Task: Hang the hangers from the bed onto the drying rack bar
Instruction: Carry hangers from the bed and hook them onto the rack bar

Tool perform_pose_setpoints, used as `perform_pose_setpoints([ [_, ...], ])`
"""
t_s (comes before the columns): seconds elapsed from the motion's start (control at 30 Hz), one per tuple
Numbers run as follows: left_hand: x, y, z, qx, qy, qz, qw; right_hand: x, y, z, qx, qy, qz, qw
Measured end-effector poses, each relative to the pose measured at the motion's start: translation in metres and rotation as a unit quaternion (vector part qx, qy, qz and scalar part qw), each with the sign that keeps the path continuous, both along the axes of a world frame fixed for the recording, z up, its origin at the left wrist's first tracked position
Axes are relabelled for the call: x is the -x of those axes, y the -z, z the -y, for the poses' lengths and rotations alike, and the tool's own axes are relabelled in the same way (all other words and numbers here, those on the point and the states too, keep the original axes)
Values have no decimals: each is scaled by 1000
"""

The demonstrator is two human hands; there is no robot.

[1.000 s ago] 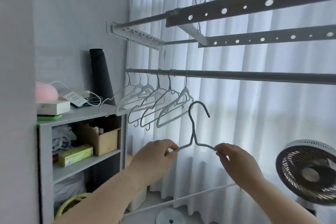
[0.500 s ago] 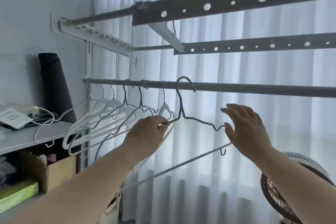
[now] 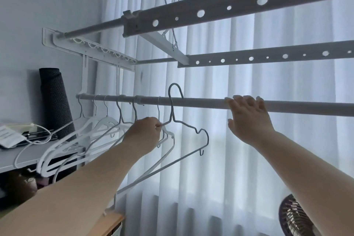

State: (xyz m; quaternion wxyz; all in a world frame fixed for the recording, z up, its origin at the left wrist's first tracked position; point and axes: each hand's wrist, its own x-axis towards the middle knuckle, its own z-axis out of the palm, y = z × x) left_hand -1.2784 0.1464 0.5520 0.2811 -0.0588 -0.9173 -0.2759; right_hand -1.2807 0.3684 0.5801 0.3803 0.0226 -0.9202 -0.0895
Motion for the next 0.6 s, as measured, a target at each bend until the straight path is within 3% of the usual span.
perform_pose_setpoints([
  [0.6, 22, 19, -28, -7, -2, 37, 999, 0, 8, -10, -2, -71, -37, 997],
])
